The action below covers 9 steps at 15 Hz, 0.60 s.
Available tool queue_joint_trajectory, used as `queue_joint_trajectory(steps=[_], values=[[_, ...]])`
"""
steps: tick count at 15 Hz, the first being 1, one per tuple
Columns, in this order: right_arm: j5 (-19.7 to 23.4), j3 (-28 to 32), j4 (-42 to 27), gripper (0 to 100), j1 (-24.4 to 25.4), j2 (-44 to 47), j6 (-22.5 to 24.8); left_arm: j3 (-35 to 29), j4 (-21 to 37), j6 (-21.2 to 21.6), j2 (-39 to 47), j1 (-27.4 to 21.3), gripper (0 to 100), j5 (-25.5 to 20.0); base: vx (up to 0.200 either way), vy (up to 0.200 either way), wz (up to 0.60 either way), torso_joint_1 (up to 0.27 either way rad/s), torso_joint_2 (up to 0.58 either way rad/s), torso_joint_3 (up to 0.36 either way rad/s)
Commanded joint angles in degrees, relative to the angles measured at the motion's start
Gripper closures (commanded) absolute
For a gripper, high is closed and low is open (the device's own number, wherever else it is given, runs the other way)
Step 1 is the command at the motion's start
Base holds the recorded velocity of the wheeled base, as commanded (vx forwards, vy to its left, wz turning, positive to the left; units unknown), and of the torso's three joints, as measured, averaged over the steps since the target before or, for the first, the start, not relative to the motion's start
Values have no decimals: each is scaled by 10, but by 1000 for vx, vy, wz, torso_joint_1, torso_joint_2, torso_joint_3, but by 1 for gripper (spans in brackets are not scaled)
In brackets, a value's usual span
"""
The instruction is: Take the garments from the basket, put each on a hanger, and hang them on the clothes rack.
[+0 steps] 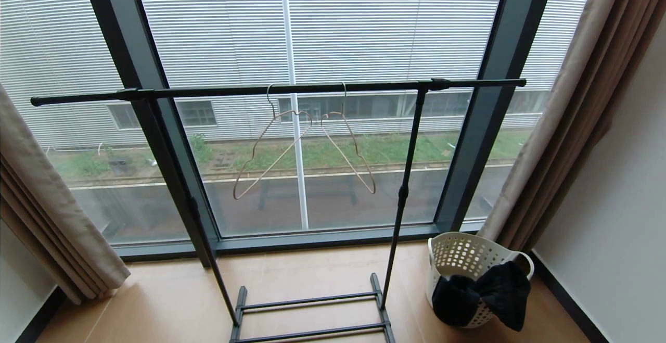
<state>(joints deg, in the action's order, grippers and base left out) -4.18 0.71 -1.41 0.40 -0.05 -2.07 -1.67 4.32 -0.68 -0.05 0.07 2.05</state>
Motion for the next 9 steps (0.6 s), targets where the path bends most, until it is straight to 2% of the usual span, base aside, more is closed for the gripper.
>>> queue_joint_trajectory(steps=[1,9], values=[[1,1,0,0,0,0,1,0,0,0,0,0,0,0,0,0,0,0,0,0],[-11,1,0,0,0,1,0,0,0,0,0,0,0,1,0,0,0,0,0,0]])
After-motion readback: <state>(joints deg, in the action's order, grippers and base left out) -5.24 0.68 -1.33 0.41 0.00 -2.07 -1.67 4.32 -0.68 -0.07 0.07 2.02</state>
